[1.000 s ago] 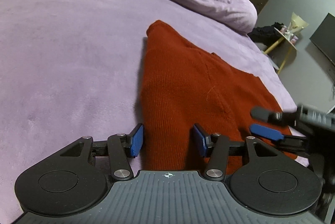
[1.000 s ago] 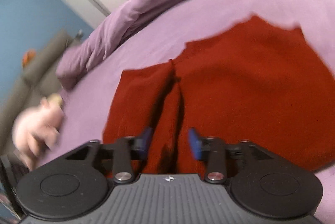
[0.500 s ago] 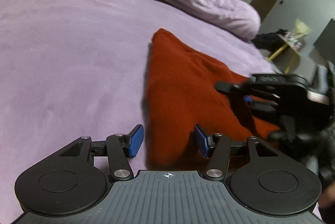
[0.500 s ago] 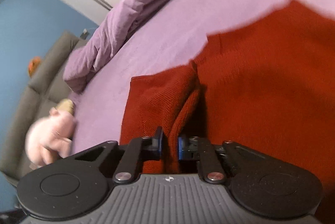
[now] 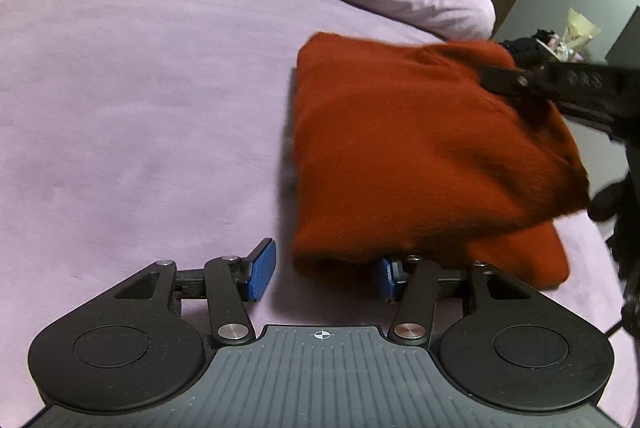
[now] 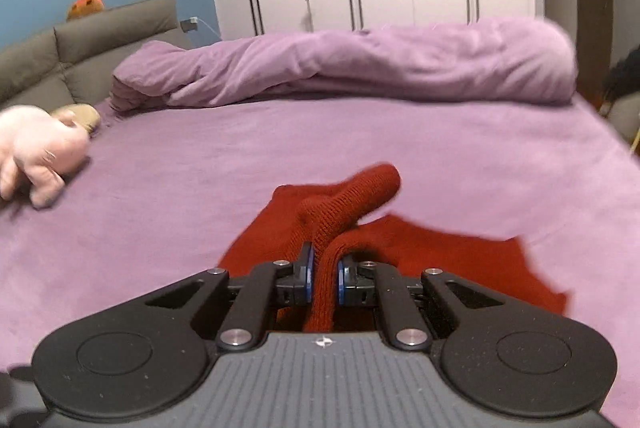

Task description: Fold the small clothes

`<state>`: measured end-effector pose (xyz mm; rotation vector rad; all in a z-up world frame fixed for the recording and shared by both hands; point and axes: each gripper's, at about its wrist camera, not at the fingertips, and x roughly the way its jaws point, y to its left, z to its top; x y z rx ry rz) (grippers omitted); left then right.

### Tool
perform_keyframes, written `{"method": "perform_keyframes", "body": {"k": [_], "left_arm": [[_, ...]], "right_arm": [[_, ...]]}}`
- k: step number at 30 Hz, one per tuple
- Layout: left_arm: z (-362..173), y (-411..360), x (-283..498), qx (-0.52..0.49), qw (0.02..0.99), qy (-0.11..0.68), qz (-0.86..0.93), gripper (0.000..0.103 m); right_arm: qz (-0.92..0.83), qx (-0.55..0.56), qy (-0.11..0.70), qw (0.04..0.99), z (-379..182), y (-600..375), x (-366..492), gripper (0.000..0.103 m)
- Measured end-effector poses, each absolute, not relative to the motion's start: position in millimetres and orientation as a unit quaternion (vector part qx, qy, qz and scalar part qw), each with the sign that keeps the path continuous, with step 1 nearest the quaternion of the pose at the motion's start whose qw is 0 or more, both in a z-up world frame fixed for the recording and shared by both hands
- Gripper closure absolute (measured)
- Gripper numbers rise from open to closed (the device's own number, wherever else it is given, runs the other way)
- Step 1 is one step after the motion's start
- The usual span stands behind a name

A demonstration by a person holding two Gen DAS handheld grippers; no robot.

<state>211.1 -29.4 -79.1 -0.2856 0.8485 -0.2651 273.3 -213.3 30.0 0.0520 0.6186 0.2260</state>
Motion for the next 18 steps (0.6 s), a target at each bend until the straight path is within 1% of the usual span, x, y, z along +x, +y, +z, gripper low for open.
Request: {"method": "perform_keyframes", "body": {"k": [3,6,8,10,13,14,15,16,18], "left_arm": [[-83.8,-46.4,211.4,-0.129,0.892,0.412,-0.135,0.049],[-88.8,-56.5,212.1,-0.119,0.891,0.416,-0.14,0.049],[-90.3,-59.6,212.1,-0.104,0.894,0.412,-0.14,0.049],[-90.2,-61.0,210.6,-0.092,0.897,0.409,-0.143,0.049],[-89.9,-61.5,208.9,-0.082,0.898,0.407,-0.145,0.049],[-90.4,-62.4,208.2,-0.079,0.899,0.406,-0.145,0.049],[-90.6,-63.6,207.9,-0.073,0.9,0.405,-0.145,0.049],[-90.3,-68.0,207.2,-0.069,0.901,0.404,-0.144,0.049],[-89.4,-72.0,207.1,-0.062,0.902,0.404,-0.142,0.049]], "right_arm": [[0.084,0.043,0.317,0.944,17.9,-241.7,275.3,0.093],[0.05,0.043,0.341,0.938,-7.6,-264.7,280.6,0.093],[0.04,0.07,0.37,0.925,-30.0,-282.8,286.9,0.092],[0.046,0.133,0.394,0.908,-51.9,-305.3,291.7,0.088],[0.059,0.275,0.385,0.879,-67.1,-341.8,285.4,0.078],[0.06,0.309,0.381,0.869,-70.1,-348.7,285.3,0.074],[0.061,0.326,0.379,0.864,-72.4,-351.0,287.0,0.069],[0.059,0.332,0.377,0.862,-73.4,-351.6,289.6,0.067],[0.061,0.324,0.379,0.864,-73.0,-346.0,294.7,0.054]]}}
